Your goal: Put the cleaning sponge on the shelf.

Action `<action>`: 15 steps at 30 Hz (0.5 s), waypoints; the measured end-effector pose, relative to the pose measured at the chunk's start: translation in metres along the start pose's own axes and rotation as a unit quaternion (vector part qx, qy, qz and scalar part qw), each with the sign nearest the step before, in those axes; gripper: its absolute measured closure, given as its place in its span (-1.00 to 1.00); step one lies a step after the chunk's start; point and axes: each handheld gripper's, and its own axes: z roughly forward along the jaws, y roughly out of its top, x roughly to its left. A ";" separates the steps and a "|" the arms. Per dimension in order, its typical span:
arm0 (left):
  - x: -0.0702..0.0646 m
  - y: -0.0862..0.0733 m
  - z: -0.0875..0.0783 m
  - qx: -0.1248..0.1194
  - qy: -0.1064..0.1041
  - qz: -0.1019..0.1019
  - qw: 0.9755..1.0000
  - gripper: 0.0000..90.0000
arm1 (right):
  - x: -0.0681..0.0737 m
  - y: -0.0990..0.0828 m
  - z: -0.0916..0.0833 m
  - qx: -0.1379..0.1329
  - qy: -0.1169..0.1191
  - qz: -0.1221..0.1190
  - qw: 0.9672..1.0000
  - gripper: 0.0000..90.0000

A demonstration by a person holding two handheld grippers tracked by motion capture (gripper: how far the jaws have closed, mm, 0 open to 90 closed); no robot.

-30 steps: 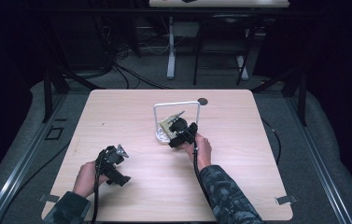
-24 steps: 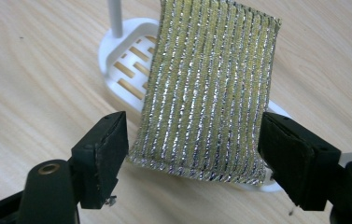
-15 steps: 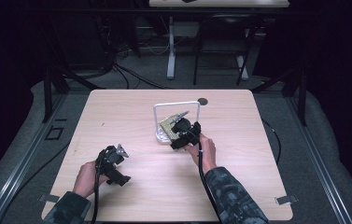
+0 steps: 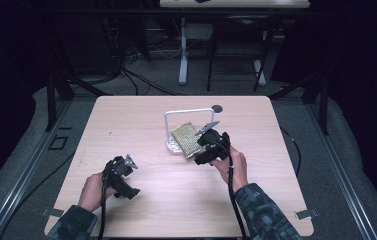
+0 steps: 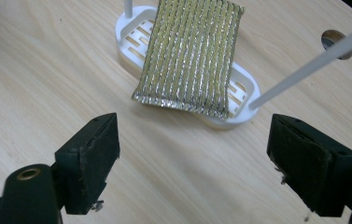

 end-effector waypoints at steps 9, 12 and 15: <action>0.000 0.000 0.000 -0.001 0.000 0.001 1.000 -0.90 | -0.007 -0.027 -0.021 0.002 -0.006 0.002 1.000 -0.67; -0.001 0.000 0.000 0.000 0.001 0.003 1.000 -0.90 | -0.012 -0.041 -0.029 0.005 -0.009 0.011 1.000 -0.69; -0.001 0.000 0.000 -0.001 0.000 0.002 1.000 -0.90 | -0.015 -0.049 -0.033 0.004 -0.011 0.017 1.000 -0.69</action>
